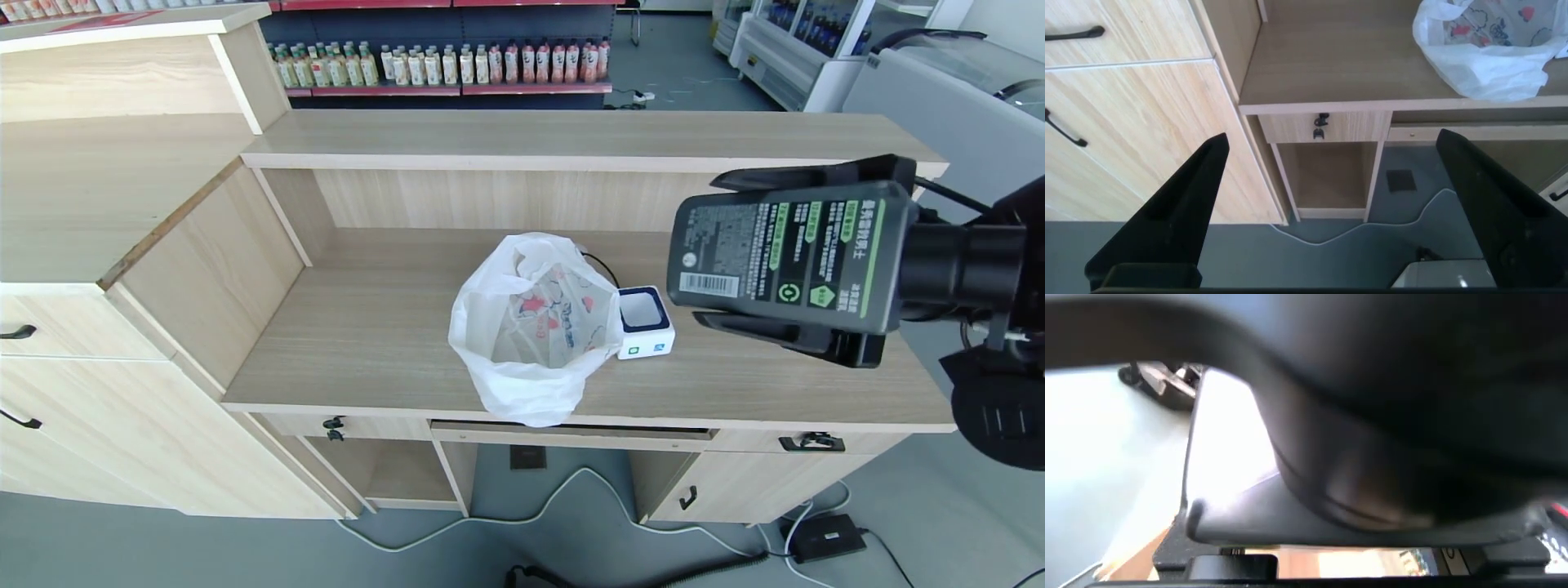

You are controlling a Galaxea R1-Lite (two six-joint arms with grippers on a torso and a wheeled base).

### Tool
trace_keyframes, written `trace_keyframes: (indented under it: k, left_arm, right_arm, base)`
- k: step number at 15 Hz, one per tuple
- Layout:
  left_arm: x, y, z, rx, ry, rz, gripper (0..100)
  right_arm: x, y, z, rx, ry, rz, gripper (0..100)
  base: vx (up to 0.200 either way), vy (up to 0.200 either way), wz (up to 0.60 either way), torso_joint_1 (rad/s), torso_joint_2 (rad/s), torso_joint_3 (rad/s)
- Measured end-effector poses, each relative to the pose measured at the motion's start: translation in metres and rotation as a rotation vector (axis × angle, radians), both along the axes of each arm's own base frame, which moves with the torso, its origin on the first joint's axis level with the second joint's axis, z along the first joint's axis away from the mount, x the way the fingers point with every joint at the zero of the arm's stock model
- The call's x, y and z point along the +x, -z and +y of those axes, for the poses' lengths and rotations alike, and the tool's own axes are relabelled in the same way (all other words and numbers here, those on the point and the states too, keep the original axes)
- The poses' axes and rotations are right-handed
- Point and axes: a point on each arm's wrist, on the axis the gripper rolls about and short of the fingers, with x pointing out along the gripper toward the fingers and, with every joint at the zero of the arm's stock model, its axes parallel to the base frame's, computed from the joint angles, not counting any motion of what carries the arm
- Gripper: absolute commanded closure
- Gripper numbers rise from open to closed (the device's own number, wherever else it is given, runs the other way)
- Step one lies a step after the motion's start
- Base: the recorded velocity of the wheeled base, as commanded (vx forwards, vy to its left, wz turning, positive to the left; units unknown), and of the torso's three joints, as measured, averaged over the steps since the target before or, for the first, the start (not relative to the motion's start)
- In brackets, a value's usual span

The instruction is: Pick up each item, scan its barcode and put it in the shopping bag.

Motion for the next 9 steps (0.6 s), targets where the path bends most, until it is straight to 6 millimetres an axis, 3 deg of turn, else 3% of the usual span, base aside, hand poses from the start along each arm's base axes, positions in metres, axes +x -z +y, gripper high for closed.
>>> trace_keyframes:
  k: [4,9]
  left_arm:
    - [0.0,0.0,0.0,0.0,0.0,0.0,0]
    - [0.0,0.0,0.0,0.0,0.0,0.0,0]
  right_arm:
    - [-0.018,0.005,0.044,0.014,-0.171,-0.057,100]
    - [-0.018,0.01,0.052,-0.005,-0.214,-0.058,100]
  base:
    - [0.0,0.0,0.0,0.0,0.0,0.0]
    - [0.0,0.0,0.0,0.0,0.0,0.0]
